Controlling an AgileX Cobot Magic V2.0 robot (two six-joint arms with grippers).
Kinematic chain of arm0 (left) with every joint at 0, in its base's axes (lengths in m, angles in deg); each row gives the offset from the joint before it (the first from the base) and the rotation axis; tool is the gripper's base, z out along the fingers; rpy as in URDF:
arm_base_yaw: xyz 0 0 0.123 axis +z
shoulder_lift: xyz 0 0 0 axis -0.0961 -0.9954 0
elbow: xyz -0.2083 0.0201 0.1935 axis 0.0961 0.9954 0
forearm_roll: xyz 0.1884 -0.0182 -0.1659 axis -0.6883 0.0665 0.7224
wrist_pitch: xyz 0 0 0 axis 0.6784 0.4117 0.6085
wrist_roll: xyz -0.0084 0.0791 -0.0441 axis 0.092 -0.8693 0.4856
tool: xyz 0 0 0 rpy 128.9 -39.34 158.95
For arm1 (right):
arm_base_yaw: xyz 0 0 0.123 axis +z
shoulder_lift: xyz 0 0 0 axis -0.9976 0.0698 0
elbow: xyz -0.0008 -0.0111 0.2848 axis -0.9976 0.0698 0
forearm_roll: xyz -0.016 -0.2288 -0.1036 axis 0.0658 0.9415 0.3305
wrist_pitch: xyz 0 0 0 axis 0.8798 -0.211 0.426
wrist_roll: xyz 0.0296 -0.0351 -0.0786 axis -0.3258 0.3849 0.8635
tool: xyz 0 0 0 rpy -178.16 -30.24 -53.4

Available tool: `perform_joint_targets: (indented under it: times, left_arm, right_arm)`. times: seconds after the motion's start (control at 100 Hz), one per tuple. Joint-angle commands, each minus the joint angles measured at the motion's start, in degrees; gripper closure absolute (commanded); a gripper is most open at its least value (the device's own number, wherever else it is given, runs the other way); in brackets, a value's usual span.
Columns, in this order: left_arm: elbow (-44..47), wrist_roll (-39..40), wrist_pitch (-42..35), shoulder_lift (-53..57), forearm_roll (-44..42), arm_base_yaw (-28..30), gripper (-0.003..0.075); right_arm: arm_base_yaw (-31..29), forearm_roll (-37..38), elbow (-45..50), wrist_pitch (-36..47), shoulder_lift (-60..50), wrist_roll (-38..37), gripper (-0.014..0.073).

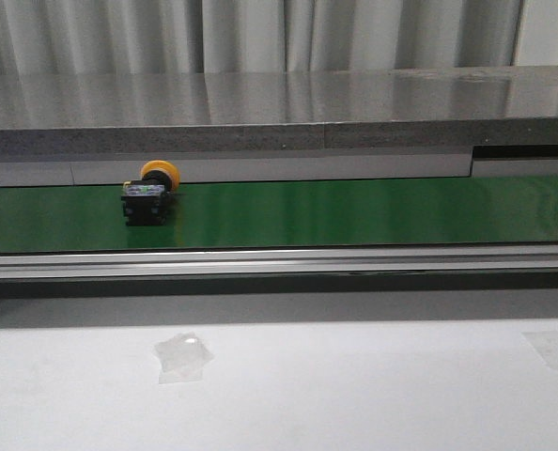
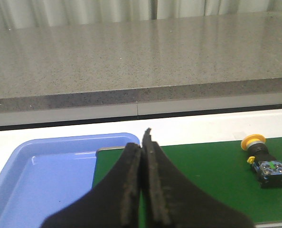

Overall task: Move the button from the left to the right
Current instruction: 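Raise the left gripper while the belt carries the button toward the right arm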

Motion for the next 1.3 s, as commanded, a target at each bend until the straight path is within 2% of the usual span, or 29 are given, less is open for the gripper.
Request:
perform_joint_targets:
  times: [0.0, 0.17, 0.34, 0.54, 0.79, 0.89, 1.07, 1.29]
  left_arm:
    - [-1.7, 0.0, -3.8, -0.1, 1.1, -0.5, 0.074]
    - [-1.7, 0.0, -3.8, -0.1, 1.1, -0.5, 0.074]
    - [-1.7, 0.0, -3.8, -0.1, 1.1, -0.5, 0.074]
    - [-1.7, 0.0, -3.8, -0.1, 1.1, -0.5, 0.074]
    - [-1.7, 0.0, -3.8, -0.1, 1.1, -0.5, 0.074]
    - [-1.7, 0.0, -3.8, -0.1, 1.1, -0.5, 0.074]
    - [-1.7, 0.0, -3.8, -0.1, 1.1, -0.5, 0.074]
    - [-1.7, 0.0, -3.8, -0.1, 1.1, -0.5, 0.074]
  right_arm:
    - [-0.2, 0.3, -0.9, 7.6, -0.7, 0.0, 0.0662]
    - [-0.2, 0.2, -2.7, 9.2, -0.7, 0.0, 0.0662]
    - [-0.2, -2.2, -9.1, 4.0, -0.5, 0.0, 0.0662]
    - [-0.2, -2.4, -20.6, -10.3, 6.1, 0.0, 0.0662]
    - [-0.2, -2.8, -37.7, -31.4, 25.1, 0.0, 0.0662]
    - [-0.2, -2.8, -44.1, -37.3, 33.1, 0.0, 0.0662]
    - [-0.2, -3.2, -51.5, -39.5, 44.0, 0.0, 0.0662]
    - [-0.2, -3.8, -52.4, -40.3, 50.5, 0.0, 0.0662]
